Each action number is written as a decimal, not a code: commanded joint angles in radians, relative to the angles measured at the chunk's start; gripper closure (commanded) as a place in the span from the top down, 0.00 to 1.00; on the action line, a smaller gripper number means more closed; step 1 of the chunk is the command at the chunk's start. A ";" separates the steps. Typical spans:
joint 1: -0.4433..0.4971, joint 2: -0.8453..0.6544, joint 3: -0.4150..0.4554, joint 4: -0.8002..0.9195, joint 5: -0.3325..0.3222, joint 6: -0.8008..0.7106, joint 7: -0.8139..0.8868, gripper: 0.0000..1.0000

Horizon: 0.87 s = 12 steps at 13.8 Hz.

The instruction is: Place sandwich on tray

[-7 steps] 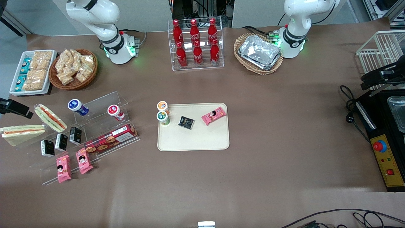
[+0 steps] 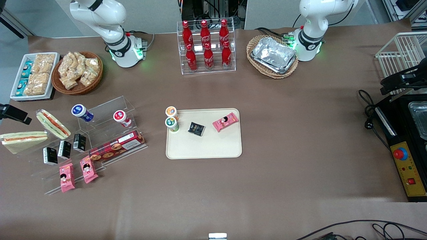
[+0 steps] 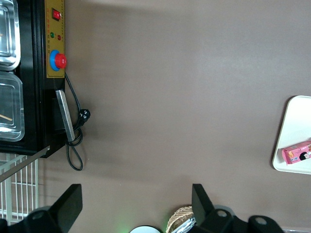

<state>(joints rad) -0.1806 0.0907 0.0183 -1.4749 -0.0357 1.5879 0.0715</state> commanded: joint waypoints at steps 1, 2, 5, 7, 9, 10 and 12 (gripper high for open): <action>-0.002 0.006 0.002 -0.001 -0.084 -0.043 0.005 1.00; -0.005 0.006 0.002 -0.001 -0.089 -0.045 0.017 1.00; -0.037 0.012 -0.003 0.001 -0.087 -0.028 0.037 1.00; -0.043 0.037 -0.027 0.028 -0.092 0.009 0.143 1.00; -0.043 0.037 -0.075 0.033 -0.086 0.036 0.339 1.00; -0.043 0.035 -0.077 0.033 -0.085 0.037 0.384 1.00; -0.059 0.038 -0.080 0.033 -0.084 0.040 0.482 1.00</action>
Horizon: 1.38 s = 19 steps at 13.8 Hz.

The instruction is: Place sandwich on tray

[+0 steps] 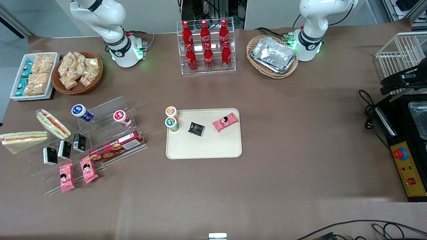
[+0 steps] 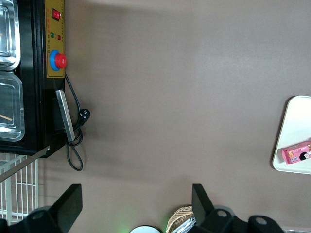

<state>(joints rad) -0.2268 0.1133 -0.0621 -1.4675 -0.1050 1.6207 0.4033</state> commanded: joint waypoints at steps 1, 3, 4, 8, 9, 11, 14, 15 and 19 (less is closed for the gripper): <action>-0.026 0.023 0.001 0.026 -0.015 0.011 0.228 1.00; -0.048 0.037 0.001 0.026 -0.010 0.041 0.278 1.00; -0.060 0.045 0.001 0.026 -0.001 0.045 0.288 1.00; -0.117 0.080 0.001 0.024 0.036 0.103 0.305 1.00; -0.135 0.095 0.001 0.026 0.053 0.107 0.305 1.00; -0.157 0.117 0.001 0.024 0.093 0.111 0.305 1.00; -0.206 0.164 0.001 0.021 0.155 0.152 0.305 1.00; -0.224 0.183 0.001 0.016 0.165 0.166 0.305 1.00; -0.269 0.258 0.002 0.010 0.201 0.200 0.289 1.00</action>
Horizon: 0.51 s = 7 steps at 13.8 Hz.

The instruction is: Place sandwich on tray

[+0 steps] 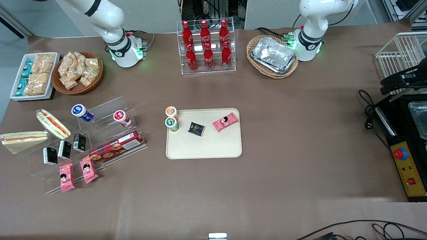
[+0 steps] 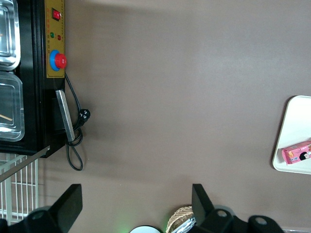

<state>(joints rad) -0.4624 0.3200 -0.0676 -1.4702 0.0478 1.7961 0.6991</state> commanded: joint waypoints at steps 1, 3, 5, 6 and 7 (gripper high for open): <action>-0.033 0.063 0.008 0.011 0.047 0.038 -0.010 1.00; -0.033 0.080 0.006 0.008 0.041 0.032 -0.012 1.00; -0.036 0.085 0.006 -0.018 0.038 0.034 -0.010 1.00; -0.036 0.083 0.006 -0.036 0.038 0.040 -0.009 1.00; -0.036 0.083 0.005 -0.042 0.038 0.045 -0.009 1.00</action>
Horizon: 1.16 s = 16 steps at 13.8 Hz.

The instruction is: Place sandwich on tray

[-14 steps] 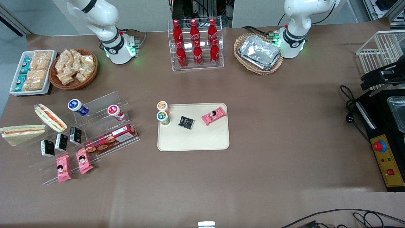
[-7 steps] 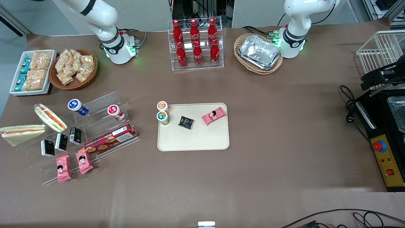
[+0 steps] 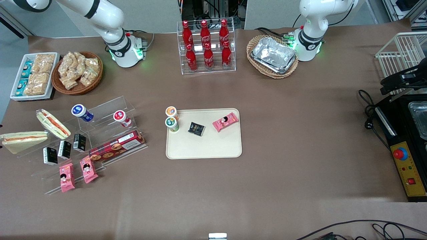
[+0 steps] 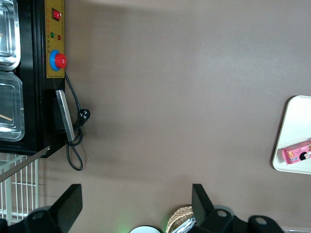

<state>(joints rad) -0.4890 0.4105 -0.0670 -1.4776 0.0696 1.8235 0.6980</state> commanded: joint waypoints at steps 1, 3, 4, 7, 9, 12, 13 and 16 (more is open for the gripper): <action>-0.010 -0.006 0.004 -0.038 0.016 0.022 -0.002 1.00; -0.010 -0.007 0.001 -0.055 0.015 0.037 0.001 1.00; -0.006 -0.007 0.001 -0.064 0.012 0.051 0.003 1.00; 0.004 -0.001 0.001 -0.075 -0.034 0.095 0.008 1.00; 0.006 -0.002 0.001 -0.108 -0.034 0.146 0.012 1.00; 0.006 -0.001 0.001 -0.137 -0.039 0.198 0.032 1.00; 0.006 -0.001 0.001 -0.153 -0.045 0.219 0.032 1.00; 0.006 -0.001 0.001 -0.158 -0.045 0.232 0.035 0.99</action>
<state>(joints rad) -0.4859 0.4204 -0.0672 -1.6127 0.0464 2.0202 0.7081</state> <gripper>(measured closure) 0.000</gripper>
